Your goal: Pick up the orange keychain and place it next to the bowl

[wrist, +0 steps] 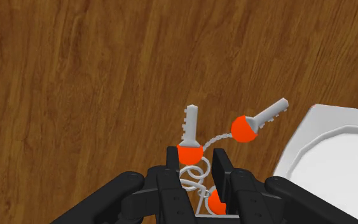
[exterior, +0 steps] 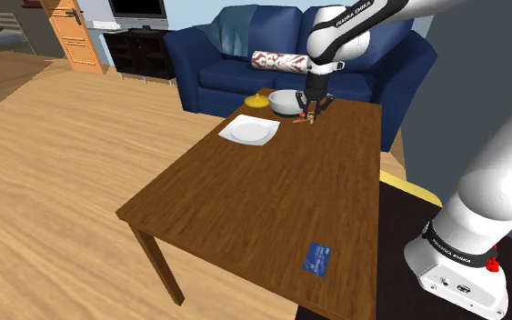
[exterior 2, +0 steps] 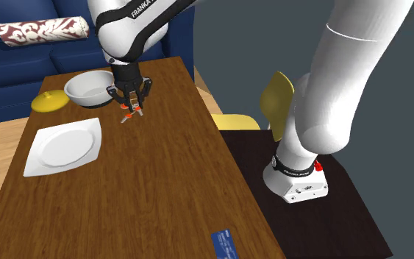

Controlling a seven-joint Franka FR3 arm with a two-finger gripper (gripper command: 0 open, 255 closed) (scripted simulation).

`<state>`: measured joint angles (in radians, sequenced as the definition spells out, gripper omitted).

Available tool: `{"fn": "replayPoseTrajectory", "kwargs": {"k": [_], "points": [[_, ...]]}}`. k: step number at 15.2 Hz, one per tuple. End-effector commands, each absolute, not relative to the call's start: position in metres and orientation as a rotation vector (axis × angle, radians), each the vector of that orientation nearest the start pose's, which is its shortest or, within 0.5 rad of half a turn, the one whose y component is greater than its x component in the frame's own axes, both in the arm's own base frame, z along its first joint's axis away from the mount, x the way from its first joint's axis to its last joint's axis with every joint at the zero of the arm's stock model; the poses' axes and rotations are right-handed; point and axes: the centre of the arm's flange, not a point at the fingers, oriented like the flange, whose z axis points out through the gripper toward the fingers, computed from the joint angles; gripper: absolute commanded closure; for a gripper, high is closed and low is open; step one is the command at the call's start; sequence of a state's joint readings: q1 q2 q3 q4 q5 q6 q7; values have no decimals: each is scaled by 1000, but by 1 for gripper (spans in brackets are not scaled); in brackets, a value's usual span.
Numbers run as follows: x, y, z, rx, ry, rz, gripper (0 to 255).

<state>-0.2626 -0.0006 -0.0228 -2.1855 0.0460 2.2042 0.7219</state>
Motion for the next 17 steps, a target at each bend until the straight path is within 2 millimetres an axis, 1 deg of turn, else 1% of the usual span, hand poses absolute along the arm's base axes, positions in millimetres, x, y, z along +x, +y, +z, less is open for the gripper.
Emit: {"fn": "replayPoseTrajectory", "kwargs": {"k": [1,11,12,17], "points": [[531,-171,390,-2696,1532,-18,255],[613,-274,390,-2696,1532,-18,255],[618,-280,390,-2696,1532,-18,255],[618,-280,364,-2696,1532,-18,255]]}}
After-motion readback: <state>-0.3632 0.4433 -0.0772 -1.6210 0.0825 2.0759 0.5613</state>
